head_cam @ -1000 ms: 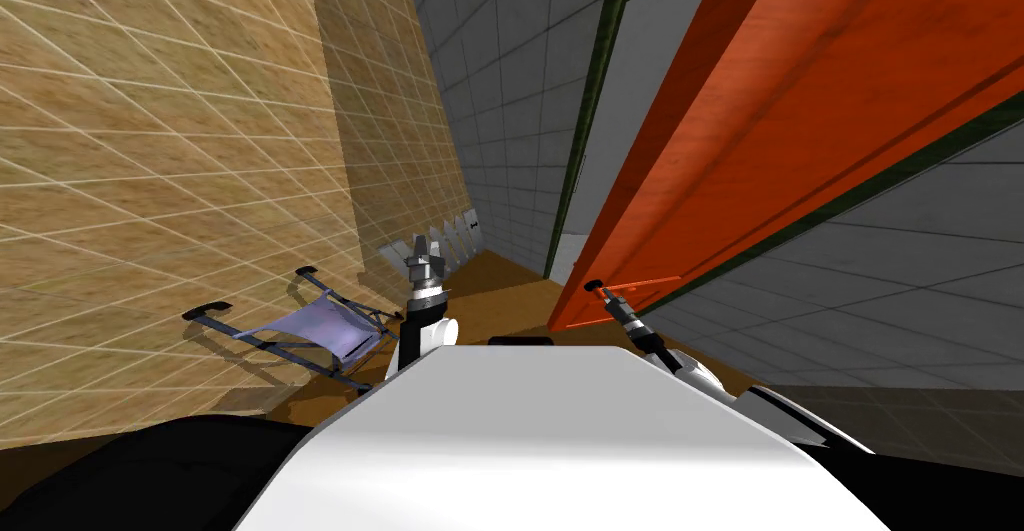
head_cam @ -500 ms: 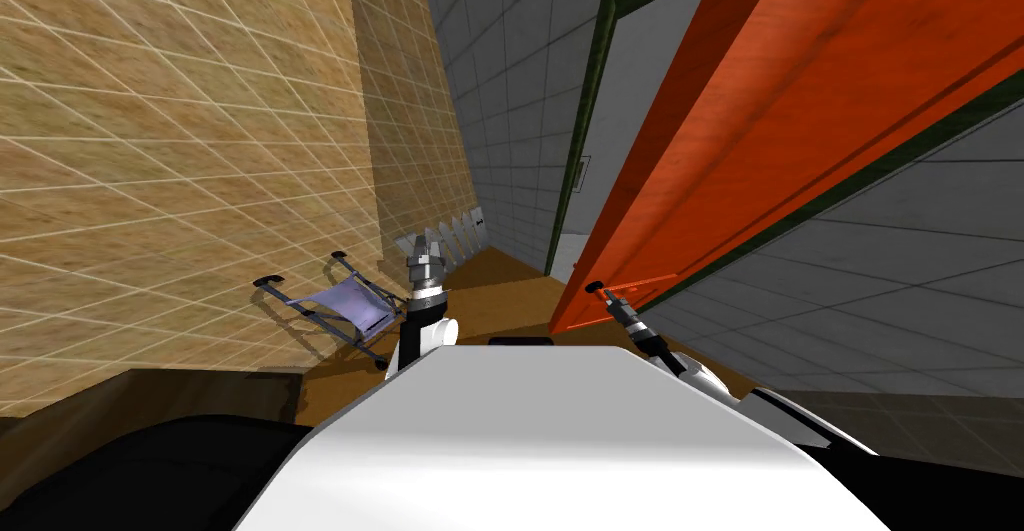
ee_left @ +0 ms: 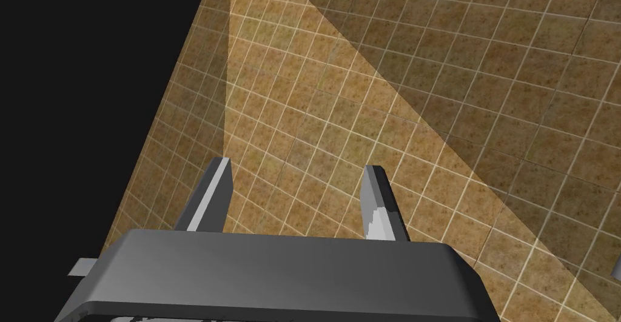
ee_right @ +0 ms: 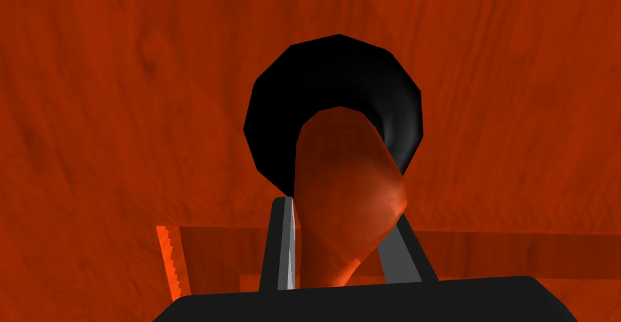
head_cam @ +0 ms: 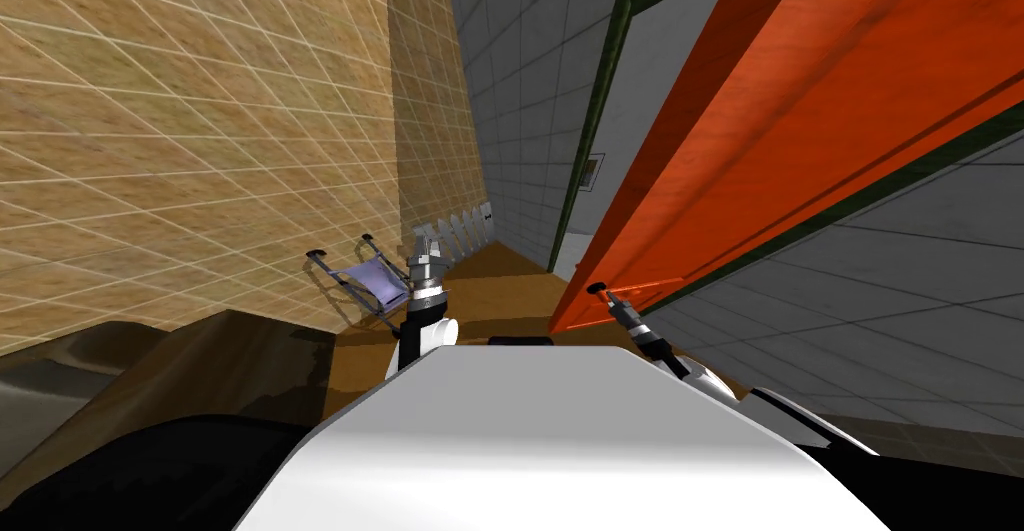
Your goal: Pull the door open
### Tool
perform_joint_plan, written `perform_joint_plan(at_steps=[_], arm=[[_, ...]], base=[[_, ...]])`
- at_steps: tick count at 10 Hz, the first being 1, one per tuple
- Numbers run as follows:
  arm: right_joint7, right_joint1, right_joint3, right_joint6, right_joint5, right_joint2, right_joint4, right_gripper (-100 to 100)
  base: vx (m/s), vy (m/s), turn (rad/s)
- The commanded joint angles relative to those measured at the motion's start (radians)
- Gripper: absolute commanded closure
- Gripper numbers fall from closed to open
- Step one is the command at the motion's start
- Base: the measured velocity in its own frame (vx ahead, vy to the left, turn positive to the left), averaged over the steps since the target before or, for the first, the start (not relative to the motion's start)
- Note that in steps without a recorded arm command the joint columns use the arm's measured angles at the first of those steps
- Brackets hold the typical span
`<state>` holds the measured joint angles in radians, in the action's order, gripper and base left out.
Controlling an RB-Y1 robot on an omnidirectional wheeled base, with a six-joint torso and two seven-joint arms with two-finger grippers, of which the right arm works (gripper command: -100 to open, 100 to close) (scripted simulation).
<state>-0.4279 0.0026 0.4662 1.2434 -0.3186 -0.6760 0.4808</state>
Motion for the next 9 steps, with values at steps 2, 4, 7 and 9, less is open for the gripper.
perform_joint_plan(at_steps=[2,4,7,9], arm=[[0.001,0.013,0.006,0.015,-0.013,-0.013,-0.003,100],[-0.001,0.017,0.012,0.032,-0.019,-0.018,-0.014,100],[-0.003,0.019,0.020,0.040,-0.020,-0.013,-0.016,100],[-0.014,0.011,0.033,0.082,-0.012,-0.010,-0.060,100]], base=[[-0.226,-0.112,0.210],[-0.207,-0.099,0.177],[-0.152,-0.061,0.101],[-0.143,-0.078,0.134]])
